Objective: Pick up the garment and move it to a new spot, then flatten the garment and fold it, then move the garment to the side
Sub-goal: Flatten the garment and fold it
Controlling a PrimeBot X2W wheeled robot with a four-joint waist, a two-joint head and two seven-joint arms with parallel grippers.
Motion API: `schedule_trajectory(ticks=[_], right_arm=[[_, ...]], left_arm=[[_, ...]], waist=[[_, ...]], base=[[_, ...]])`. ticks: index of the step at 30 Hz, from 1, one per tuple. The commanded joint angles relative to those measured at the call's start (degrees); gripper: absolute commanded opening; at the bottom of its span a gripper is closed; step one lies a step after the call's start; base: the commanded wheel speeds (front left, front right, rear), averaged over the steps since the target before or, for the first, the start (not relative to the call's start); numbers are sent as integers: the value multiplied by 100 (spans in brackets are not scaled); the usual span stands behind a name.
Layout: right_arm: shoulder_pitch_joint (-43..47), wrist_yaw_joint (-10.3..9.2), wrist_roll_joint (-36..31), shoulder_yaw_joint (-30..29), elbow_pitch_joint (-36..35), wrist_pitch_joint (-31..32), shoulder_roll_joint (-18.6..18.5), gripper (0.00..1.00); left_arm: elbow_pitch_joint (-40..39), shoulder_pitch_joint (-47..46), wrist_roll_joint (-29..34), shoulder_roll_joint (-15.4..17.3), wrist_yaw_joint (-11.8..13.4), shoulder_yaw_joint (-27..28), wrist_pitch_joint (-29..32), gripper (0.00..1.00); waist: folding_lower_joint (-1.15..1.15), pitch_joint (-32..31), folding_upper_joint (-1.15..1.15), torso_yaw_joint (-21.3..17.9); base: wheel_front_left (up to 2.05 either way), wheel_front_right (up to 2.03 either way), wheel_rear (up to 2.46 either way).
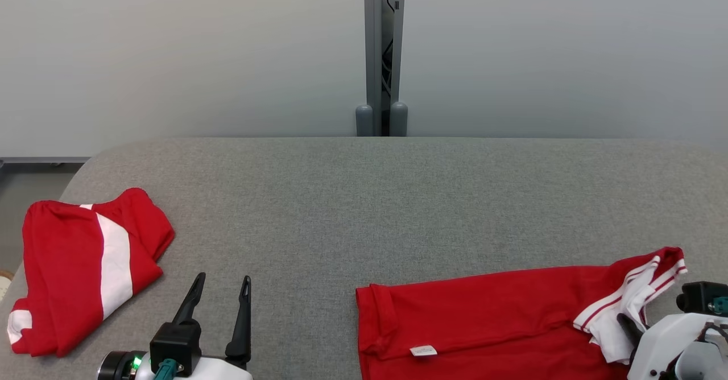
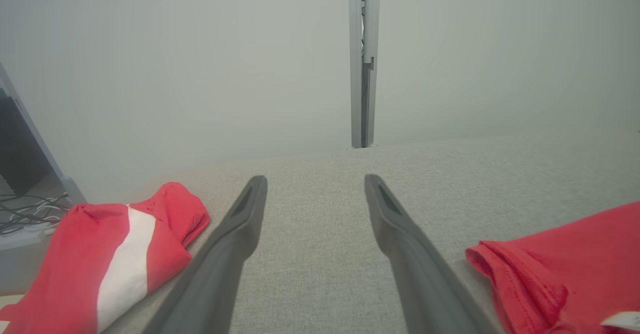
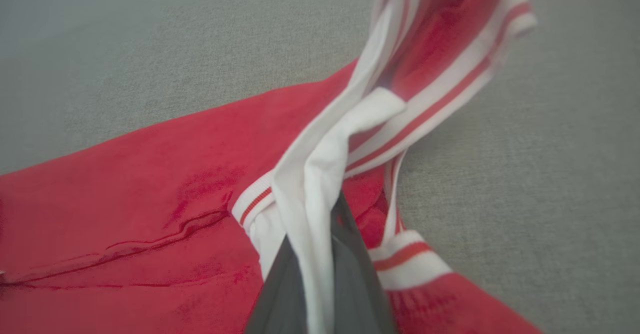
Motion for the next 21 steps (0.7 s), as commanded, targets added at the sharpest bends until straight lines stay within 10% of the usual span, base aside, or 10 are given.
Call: schedule_trajectory(ticks=[1,21], right_arm=[[96,-3,101,8,-193,100,-5,0],[1020,-3,850,-670,-1878,1029,1077,0]], left_arm=[[10,-60,-38,17,43,20,-21,100],[62,89,-119,18,35,70,-21,100]], waist=[[0,-19,0,-19],[0,-250,0,105]], base=[[0,0,0],[0,0,0]])
